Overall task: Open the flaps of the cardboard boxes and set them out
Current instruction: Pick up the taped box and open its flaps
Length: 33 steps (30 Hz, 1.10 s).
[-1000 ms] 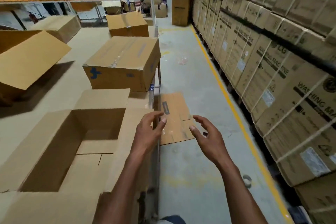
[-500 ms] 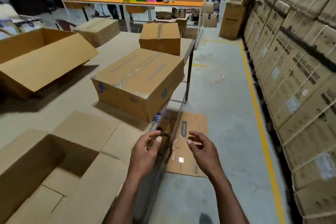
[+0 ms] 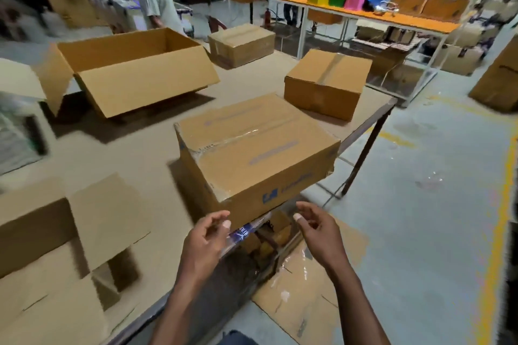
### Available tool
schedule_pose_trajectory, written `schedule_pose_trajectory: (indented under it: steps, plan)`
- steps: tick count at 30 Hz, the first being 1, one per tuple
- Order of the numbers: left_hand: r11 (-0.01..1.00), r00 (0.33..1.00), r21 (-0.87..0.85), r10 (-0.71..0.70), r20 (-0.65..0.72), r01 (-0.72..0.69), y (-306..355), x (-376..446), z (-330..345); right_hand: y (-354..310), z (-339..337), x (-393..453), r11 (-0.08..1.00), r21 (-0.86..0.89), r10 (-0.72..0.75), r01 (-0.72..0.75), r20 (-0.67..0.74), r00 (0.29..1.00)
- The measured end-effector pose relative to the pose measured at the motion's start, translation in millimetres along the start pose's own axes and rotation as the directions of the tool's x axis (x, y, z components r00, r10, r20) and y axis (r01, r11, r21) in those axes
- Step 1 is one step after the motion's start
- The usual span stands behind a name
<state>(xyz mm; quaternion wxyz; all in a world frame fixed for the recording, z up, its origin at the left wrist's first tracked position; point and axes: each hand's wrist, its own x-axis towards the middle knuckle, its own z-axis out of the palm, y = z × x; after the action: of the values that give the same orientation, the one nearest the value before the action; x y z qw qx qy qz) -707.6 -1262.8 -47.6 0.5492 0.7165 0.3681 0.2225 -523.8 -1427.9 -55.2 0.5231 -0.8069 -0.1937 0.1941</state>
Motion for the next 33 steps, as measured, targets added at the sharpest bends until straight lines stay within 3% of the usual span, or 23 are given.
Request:
schedule_pose_trajectory:
  steps: [9, 15, 22, 27, 33]
  plan:
    - [0.995, 0.934, 0.099, 0.053, -0.352, -0.019, 15, 126, 8, -38, -8, 147, 0.978, -0.043, -0.193, 0.204, 0.185, 0.964]
    - [0.974, 0.921, 0.203, -0.012, -0.388, 0.099, 12, 193, 15, -59, -33, 241, 0.942, -0.119, -0.286, 0.314, 0.205, 0.936]
    - [0.91, 0.879, 0.305, -0.117, -0.463, 0.282, 8, 231, 30, -51, -39, 374, 0.838, -0.48, -0.166, 0.258, 0.227, 0.96]
    - [0.892, 0.82, 0.292, -0.135, -0.557, 0.345, 4, 226, 43, -47, -47, 420, 0.895, -0.416, 0.046, 0.164, 0.45, 0.892]
    - [0.872, 0.746, 0.132, -0.314, -0.587, 0.471, 13, 225, 47, -40, -54, 445, 0.977, -0.213, 0.153, -0.02, 0.628, 0.763]
